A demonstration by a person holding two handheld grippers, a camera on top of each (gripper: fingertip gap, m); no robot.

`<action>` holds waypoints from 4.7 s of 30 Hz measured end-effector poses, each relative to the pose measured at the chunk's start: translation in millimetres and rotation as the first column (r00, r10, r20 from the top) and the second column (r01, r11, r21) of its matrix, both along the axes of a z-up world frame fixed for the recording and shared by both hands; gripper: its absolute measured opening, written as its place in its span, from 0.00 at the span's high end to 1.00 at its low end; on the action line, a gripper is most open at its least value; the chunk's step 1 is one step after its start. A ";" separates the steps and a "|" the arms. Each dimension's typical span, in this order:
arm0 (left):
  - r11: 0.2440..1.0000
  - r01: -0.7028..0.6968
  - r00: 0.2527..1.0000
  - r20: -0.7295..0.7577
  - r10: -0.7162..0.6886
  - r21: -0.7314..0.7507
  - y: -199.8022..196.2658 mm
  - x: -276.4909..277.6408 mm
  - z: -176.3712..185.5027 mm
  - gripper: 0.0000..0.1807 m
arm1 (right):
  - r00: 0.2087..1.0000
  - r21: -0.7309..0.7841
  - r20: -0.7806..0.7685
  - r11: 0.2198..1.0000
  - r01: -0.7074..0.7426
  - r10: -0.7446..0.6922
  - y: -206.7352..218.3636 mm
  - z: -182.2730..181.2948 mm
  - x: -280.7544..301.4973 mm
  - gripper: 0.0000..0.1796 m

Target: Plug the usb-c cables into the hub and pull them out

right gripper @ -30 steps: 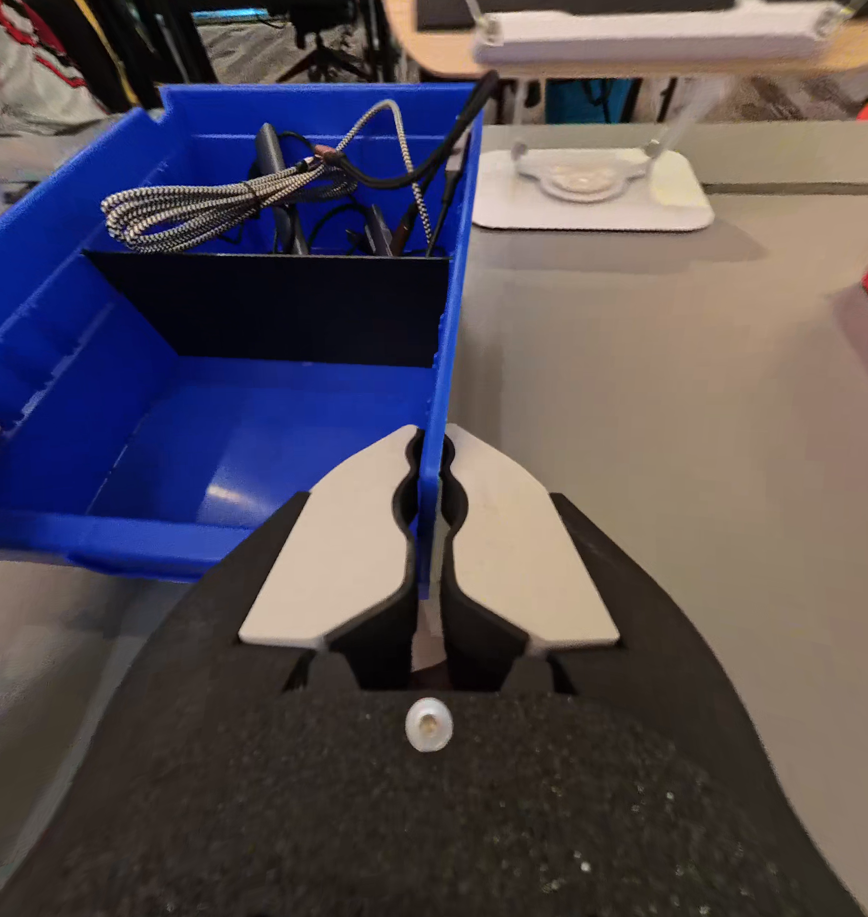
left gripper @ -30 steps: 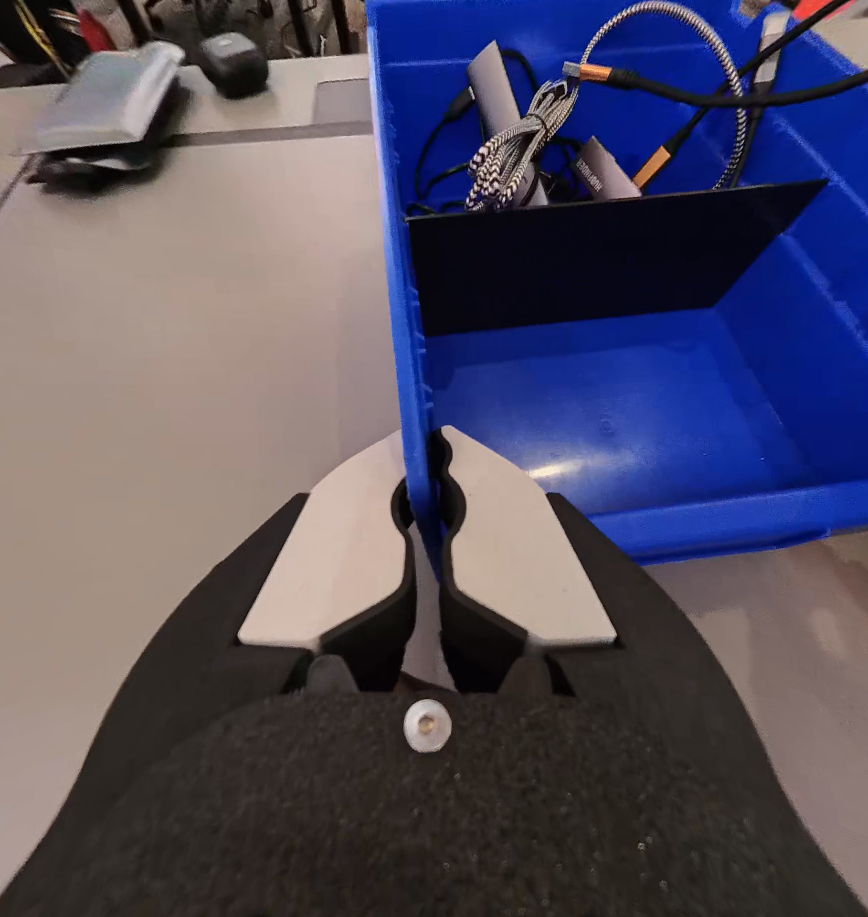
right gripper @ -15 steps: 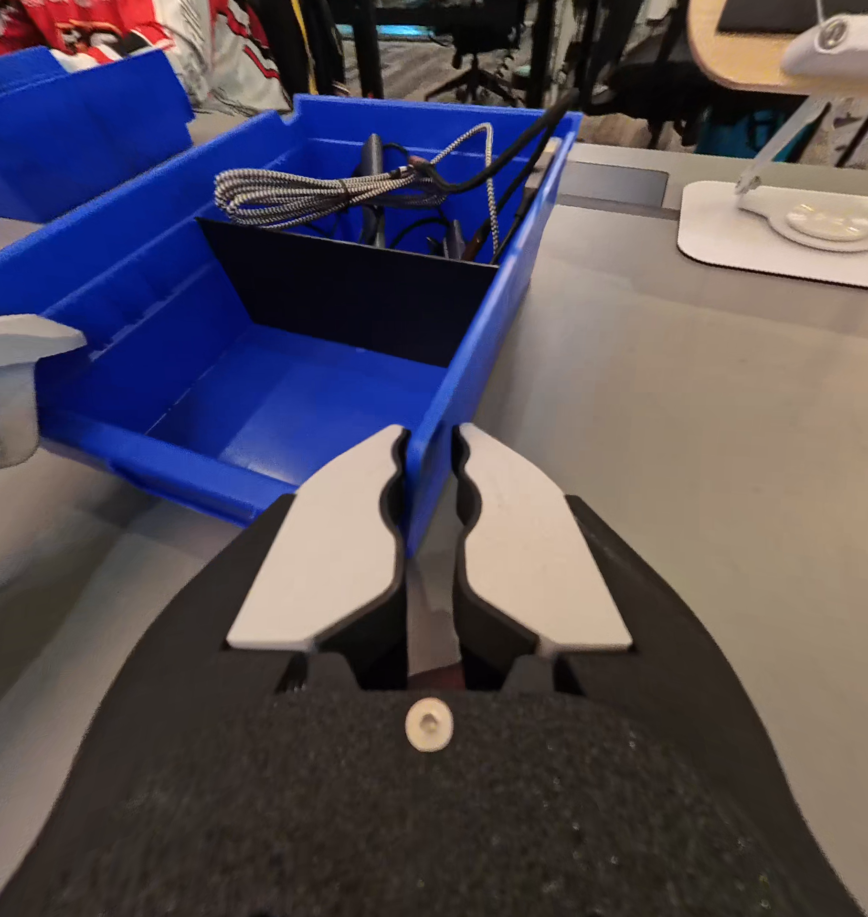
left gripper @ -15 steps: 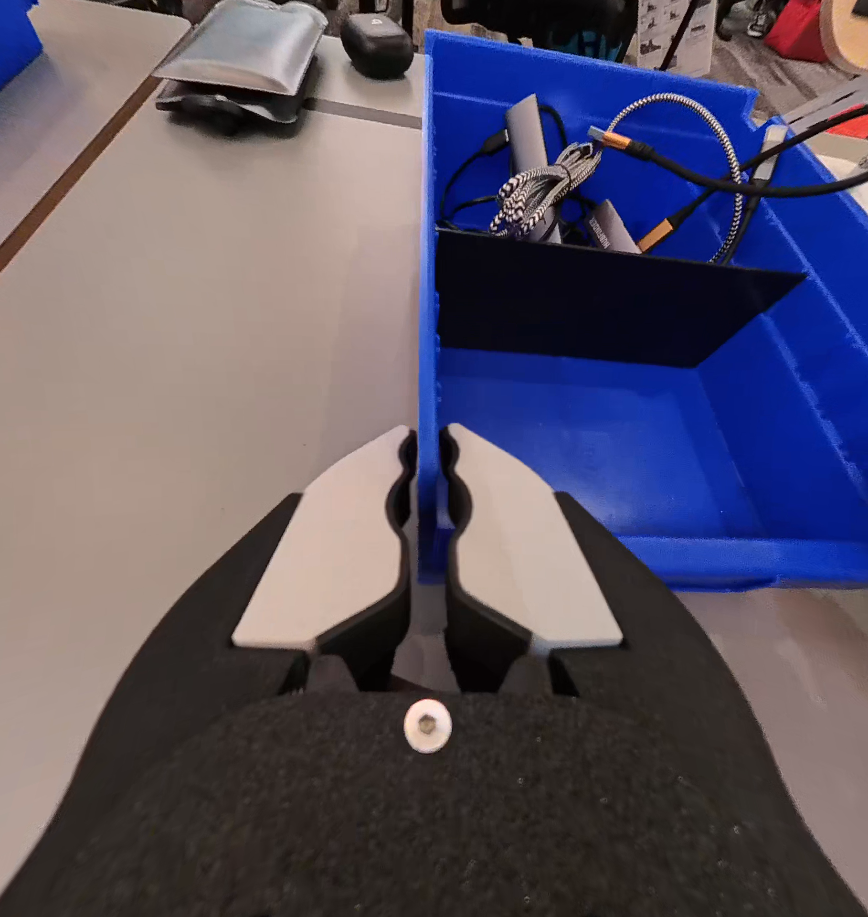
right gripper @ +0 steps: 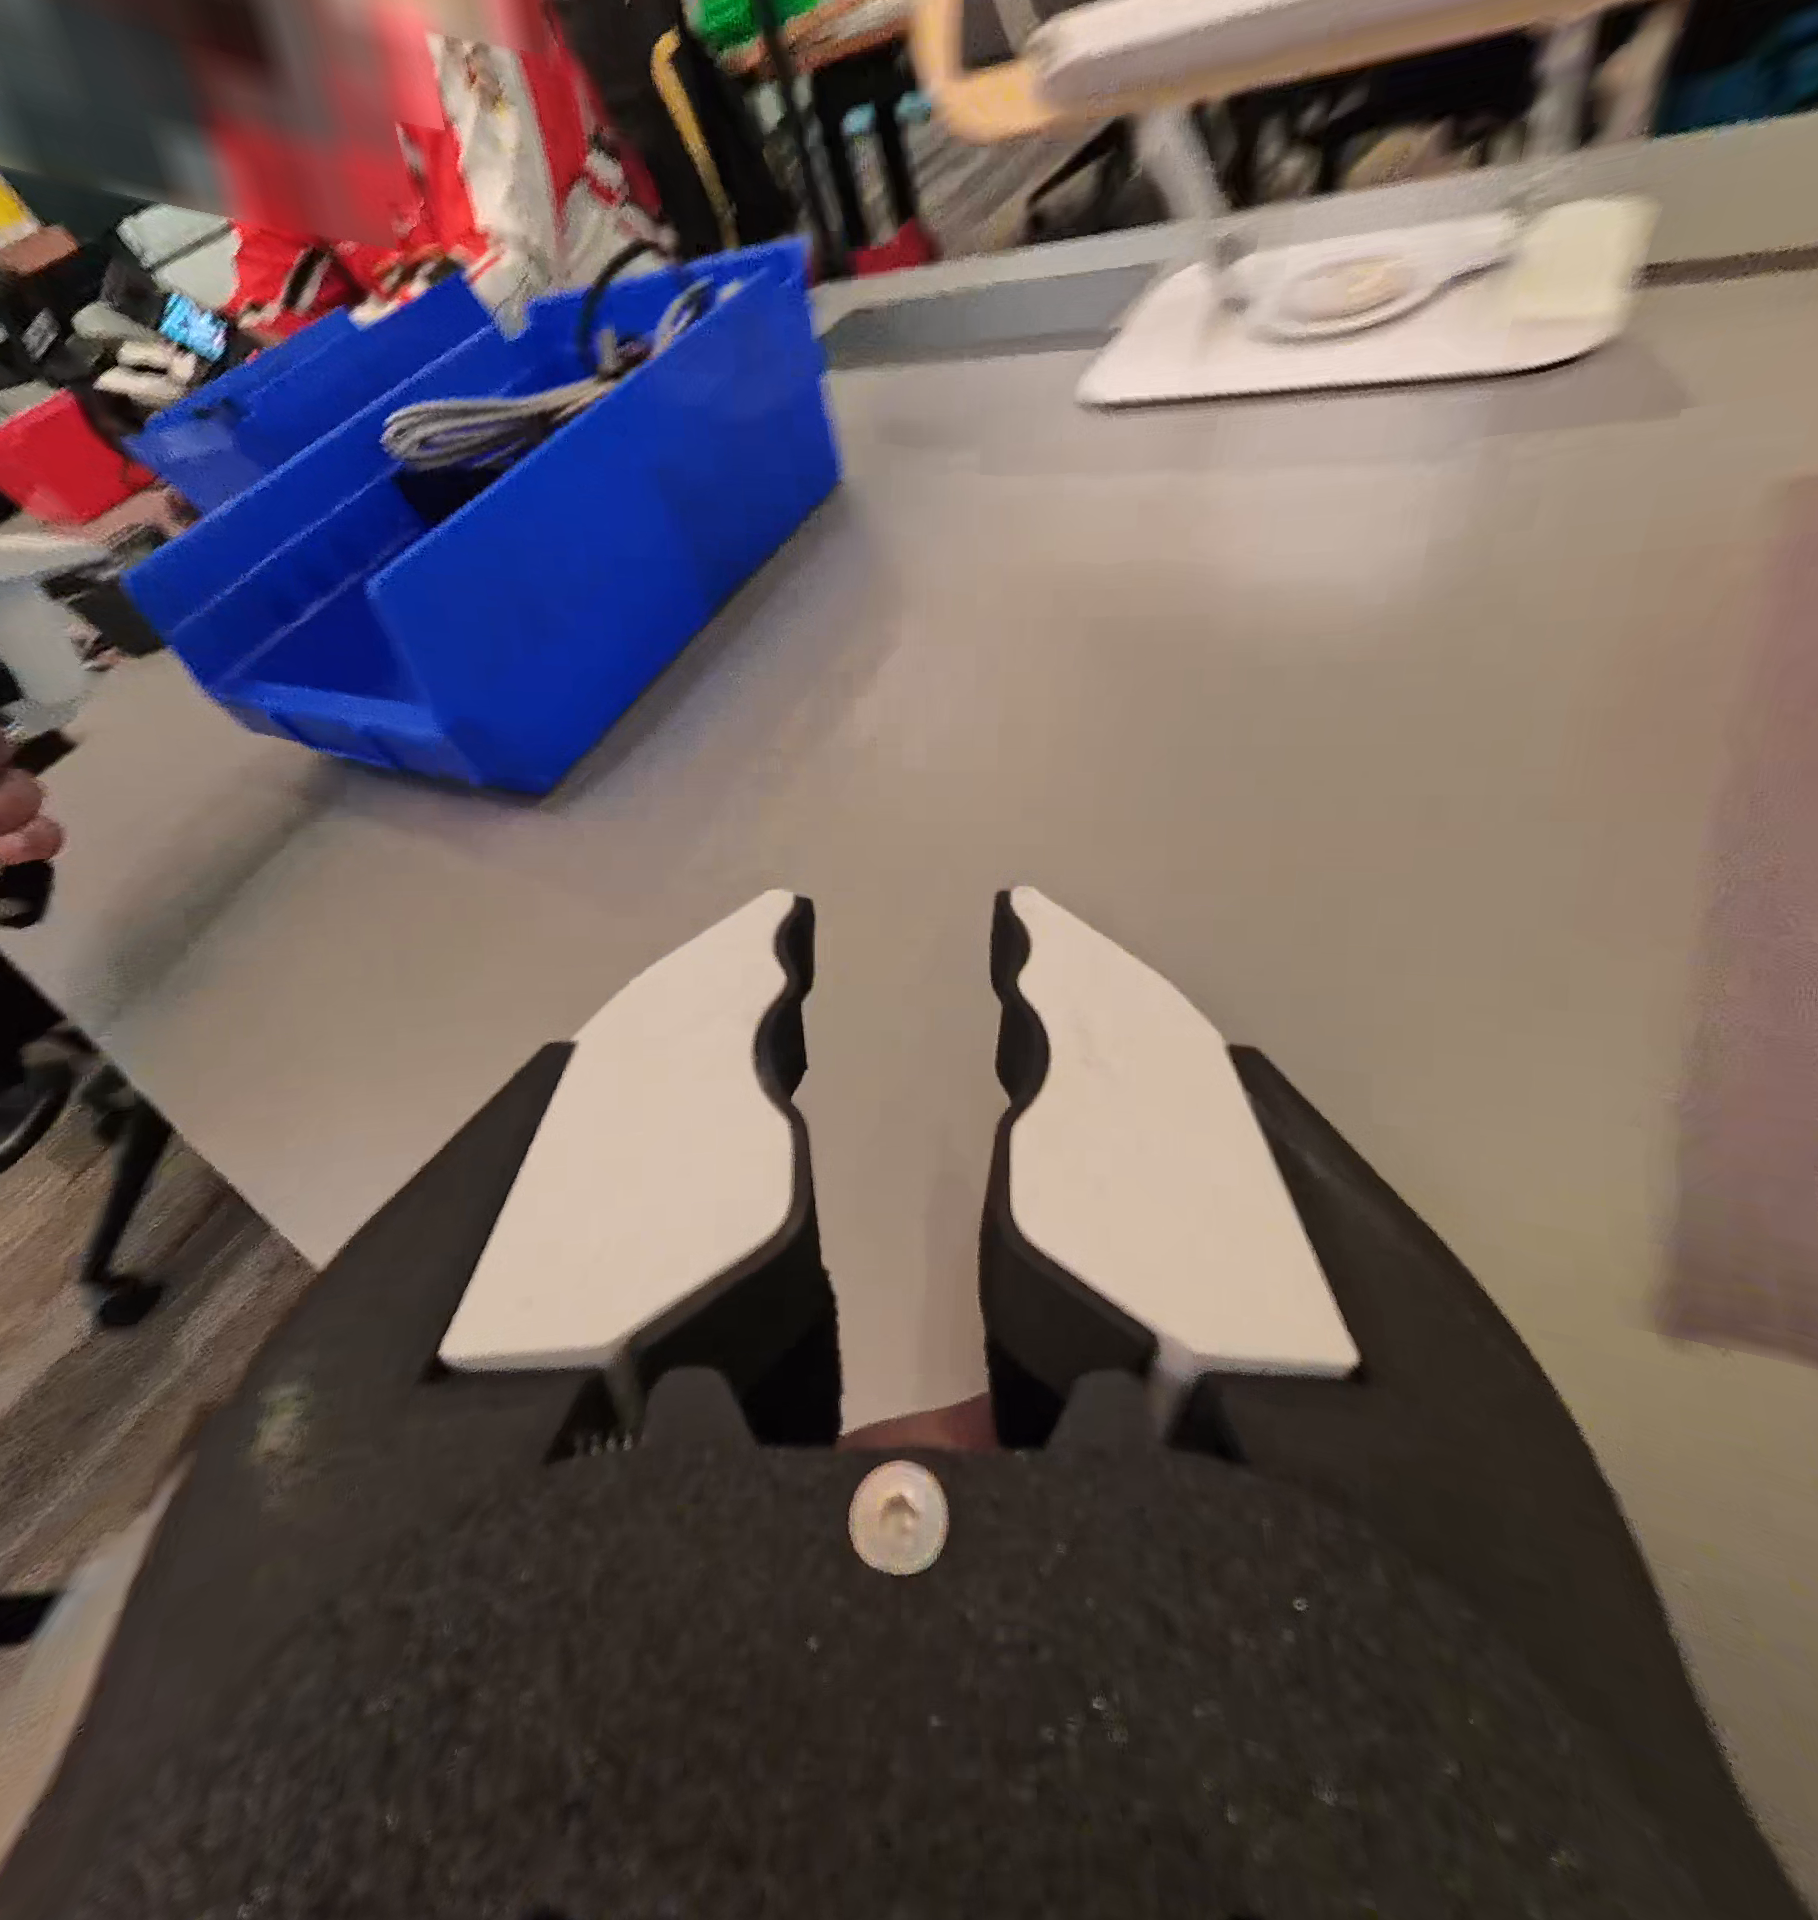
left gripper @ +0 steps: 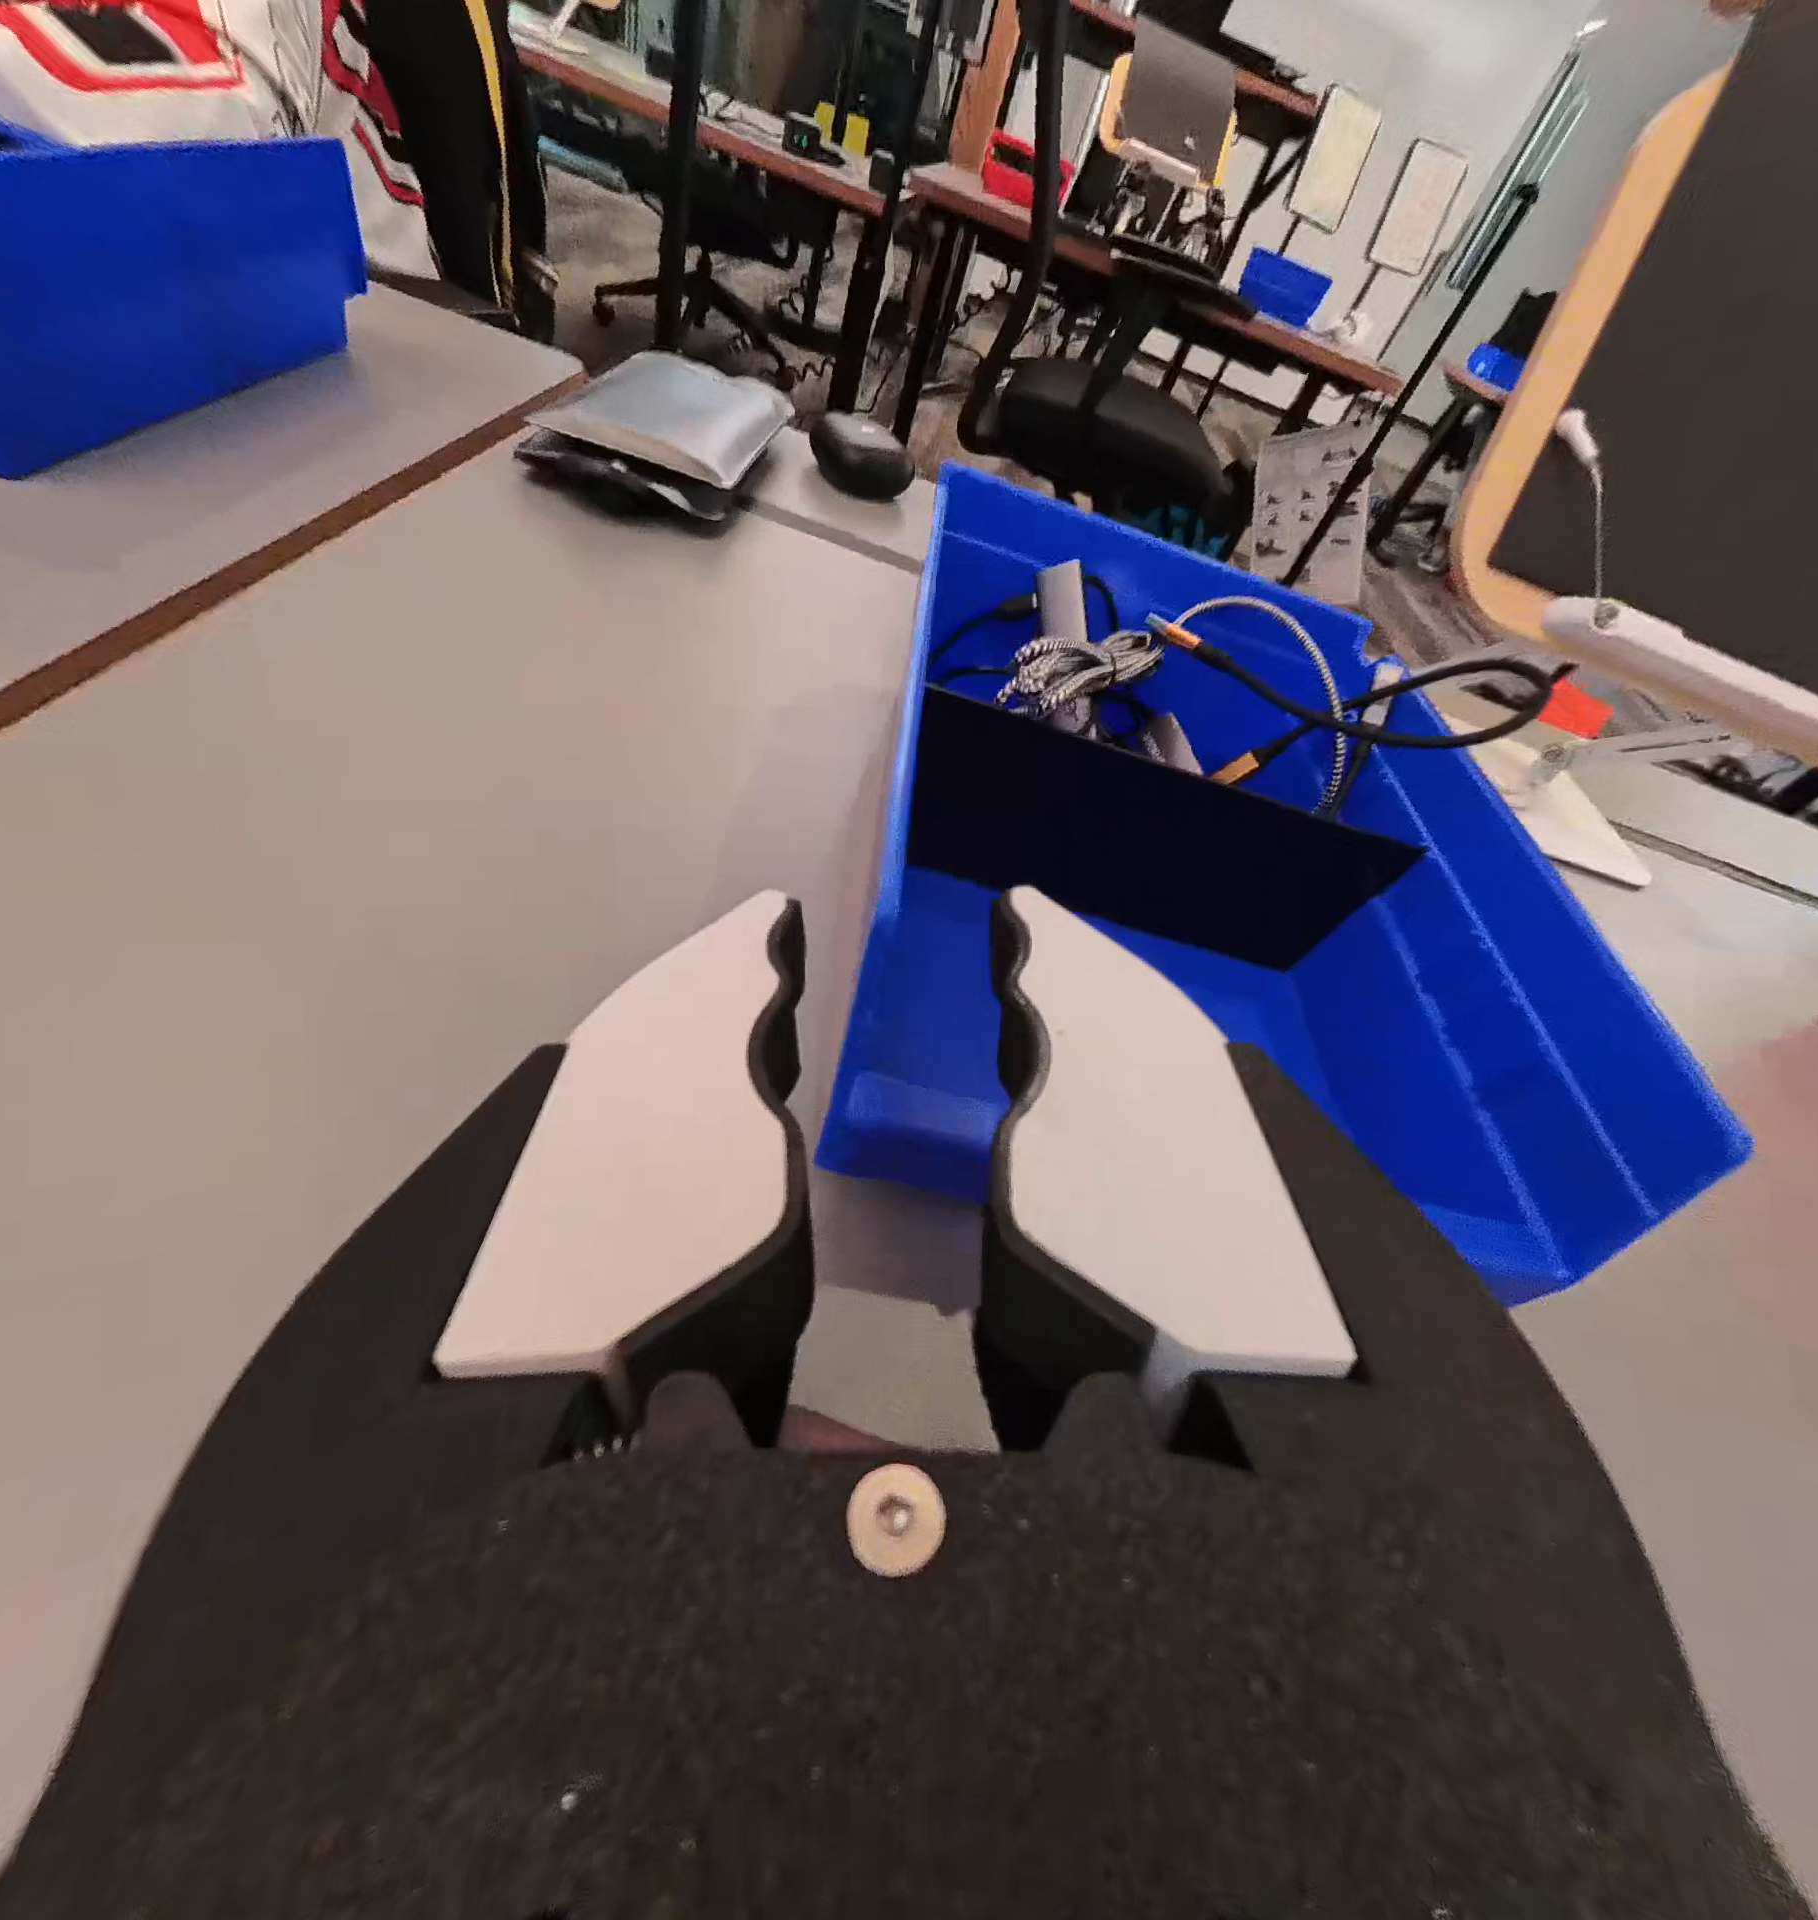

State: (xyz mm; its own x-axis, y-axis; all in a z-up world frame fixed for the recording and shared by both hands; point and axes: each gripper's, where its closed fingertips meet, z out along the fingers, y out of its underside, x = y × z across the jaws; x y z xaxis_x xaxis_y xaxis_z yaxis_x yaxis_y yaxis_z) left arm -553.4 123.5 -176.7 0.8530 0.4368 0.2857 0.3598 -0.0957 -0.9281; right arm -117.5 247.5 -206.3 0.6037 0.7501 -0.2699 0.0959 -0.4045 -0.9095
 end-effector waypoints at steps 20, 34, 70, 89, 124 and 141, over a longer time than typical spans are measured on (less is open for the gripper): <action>0.900 0.386 0.917 -0.023 -0.398 -0.202 26.7 155.5 -38.6 0.84 | 0.888 0.136 0.204 0.910 0.391 -0.412 83.4 -24.1 213.5 0.90; 0.858 0.468 0.882 0.045 -0.470 -0.211 26.5 171.4 -47.7 0.84 | 0.912 0.047 0.115 0.919 0.391 -0.394 81.3 -23.8 207.8 0.93; 0.618 0.435 0.871 0.481 -0.103 -0.655 270.6 -43.2 -30.7 0.72 | 0.962 -0.036 0.145 0.970 0.239 -0.232 53.1 -39.9 170.7 0.93; 0.773 0.307 0.925 -0.015 -0.378 -0.555 249.2 -38.0 94.2 0.89 | 0.969 -0.045 0.103 0.972 0.232 -0.226 51.0 -33.1 170.8 0.93; 0.621 0.745 0.119 -0.868 -0.482 -0.243 147.0 332.5 545.4 0.95 | 0.963 0.015 0.111 0.969 0.245 -0.245 47.5 -24.5 175.8 0.94; 0.430 0.773 0.059 -0.623 -0.780 -0.466 110.7 375.2 113.5 0.95 | 0.976 0.093 0.110 0.980 0.176 -0.185 39.5 -13.6 162.7 0.93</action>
